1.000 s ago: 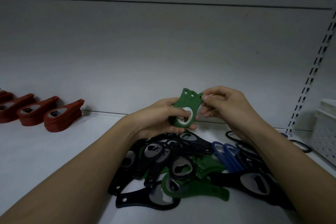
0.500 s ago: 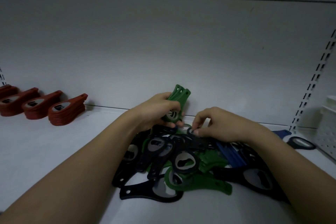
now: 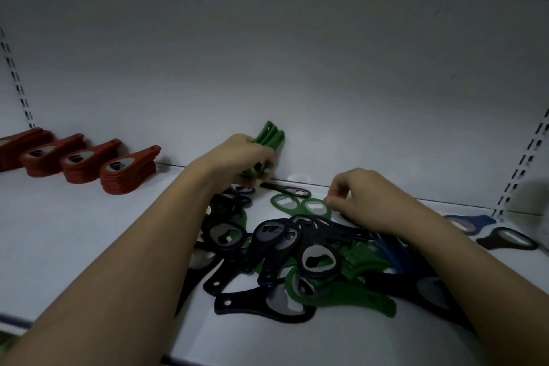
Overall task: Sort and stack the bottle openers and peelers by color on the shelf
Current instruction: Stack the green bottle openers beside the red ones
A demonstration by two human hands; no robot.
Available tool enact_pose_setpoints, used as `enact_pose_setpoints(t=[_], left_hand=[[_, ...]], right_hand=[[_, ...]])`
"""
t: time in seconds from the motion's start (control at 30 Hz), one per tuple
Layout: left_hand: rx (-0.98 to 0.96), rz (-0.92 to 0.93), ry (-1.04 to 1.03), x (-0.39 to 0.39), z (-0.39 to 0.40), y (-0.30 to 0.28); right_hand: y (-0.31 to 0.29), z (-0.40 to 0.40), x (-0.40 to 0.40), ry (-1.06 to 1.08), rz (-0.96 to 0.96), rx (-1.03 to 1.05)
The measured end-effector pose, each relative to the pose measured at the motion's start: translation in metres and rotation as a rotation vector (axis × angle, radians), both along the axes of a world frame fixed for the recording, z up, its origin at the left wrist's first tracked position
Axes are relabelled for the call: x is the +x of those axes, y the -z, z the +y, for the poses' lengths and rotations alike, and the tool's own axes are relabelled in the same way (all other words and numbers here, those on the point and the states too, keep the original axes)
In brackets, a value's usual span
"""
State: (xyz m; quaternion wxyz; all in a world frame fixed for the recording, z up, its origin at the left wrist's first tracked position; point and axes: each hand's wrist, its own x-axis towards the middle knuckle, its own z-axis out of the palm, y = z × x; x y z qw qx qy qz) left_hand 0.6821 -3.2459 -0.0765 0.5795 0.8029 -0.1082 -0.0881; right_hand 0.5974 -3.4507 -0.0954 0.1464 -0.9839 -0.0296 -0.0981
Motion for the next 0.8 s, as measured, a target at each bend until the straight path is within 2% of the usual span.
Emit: enact_pose_setpoints(t=[0.07, 0.2, 0.4, 0.57, 0.8], left_hand=[[-0.167, 0.074, 0.046, -0.004, -0.003, -0.003], [-0.333, 0.184, 0.115, -0.010, -0.008, -0.004], [-0.244, 0.120, 0.202, -0.009, -0.013, -0.002], [-0.226, 0.126, 0.193, -0.008, -0.016, 0.001], [-0.170, 0.118, 0.162, -0.009, -0.018, 0.002]], right_hand=[[0.003, 0.005, 0.000, 0.030, 0.035, -0.039], [0.004, 0.012, 0.000, 0.129, 0.104, -0.050], [-0.006, 0.020, -0.005, 0.198, 0.245, -0.152], [-0.010, 0.023, -0.005, 0.161, 0.297, -0.062], [-0.015, 0.019, -0.008, 0.189, 0.208, 0.055]])
